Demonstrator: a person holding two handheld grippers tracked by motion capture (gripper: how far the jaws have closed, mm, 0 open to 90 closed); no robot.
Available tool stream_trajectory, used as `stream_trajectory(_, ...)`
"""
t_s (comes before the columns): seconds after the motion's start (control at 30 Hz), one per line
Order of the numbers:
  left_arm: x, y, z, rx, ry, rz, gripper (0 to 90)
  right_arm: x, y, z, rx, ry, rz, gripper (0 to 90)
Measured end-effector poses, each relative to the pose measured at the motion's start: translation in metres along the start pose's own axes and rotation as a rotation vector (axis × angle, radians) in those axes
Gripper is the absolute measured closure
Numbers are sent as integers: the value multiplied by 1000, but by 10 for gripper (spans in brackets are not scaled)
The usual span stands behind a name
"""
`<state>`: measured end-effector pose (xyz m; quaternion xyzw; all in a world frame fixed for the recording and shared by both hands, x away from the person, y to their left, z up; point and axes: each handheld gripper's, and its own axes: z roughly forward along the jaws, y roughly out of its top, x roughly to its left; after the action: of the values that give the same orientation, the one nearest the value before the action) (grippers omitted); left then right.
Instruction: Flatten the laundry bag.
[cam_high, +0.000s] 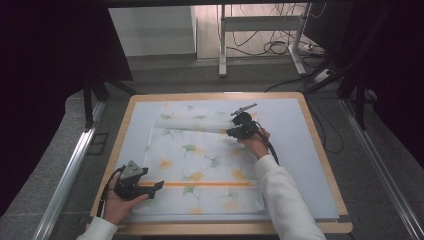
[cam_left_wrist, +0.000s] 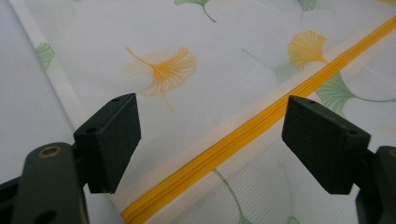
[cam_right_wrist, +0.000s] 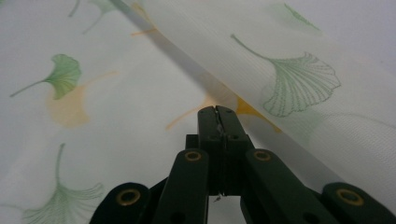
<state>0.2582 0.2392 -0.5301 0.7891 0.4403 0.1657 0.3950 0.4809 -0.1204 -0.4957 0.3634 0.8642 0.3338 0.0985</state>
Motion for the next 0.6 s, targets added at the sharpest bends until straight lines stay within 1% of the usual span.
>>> stream_trajectory(0.1, 0, 0, 0, 0, 0, 0, 193, -5, 0, 6, 14, -25, 9, 891)
stream_trajectory(0.13, 1, 0, 0, 0, 0, 1, 193, -5, 0, 6, 14, -25, 9, 891)
stream_trajectory(0.17, 1, 0, 0, 1, -1, 0, 192, -9, 1, 10, 23, -48, 11, 891)
stream_trajectory(0.2, 1, 0, 0, 1, -1, 0, 192, -9, 1, 10, 23, -48, 11, 891)
stream_trajectory(0.23, 1, 0, 0, 1, -2, -1, 192, -14, 2, 12, 23, -68, 26, 891)
stream_trajectory(0.27, 0, 0, 0, 2, -3, 0, 192, -18, 4, 13, 17, -75, 39, 891)
stream_trajectory(0.3, 0, 0, 0, 2, -3, 0, 192, -18, 4, 13, 17, -75, 39, 891)
stream_trajectory(0.33, -1, 0, 1, 4, -6, 2, 192, -25, 8, 14, 1, -82, 71, 891)
stream_trajectory(0.37, -1, 0, 1, 5, -7, 2, 192, -29, 11, 15, -5, -87, 86, 891)
stream_trajectory(0.4, -1, 0, 1, 5, -7, 2, 192, -29, 11, 15, -5, -87, 86, 891)
stream_trajectory(0.43, -1, 0, 1, 6, -6, 5, 192, -36, 15, 18, 5, -106, 99, 891)
stream_trajectory(0.47, -1, 0, 2, 7, -6, 5, 192, -40, 16, 21, 4, -115, 109, 892)
stream_trajectory(0.57, 0, 0, 1, 6, -7, 3, 192, -50, 19, 26, 3, -128, 142, 892)
stream_trajectory(0.6, 0, 0, 1, 6, -7, 3, 192, -50, 19, 26, 3, -128, 142, 892)
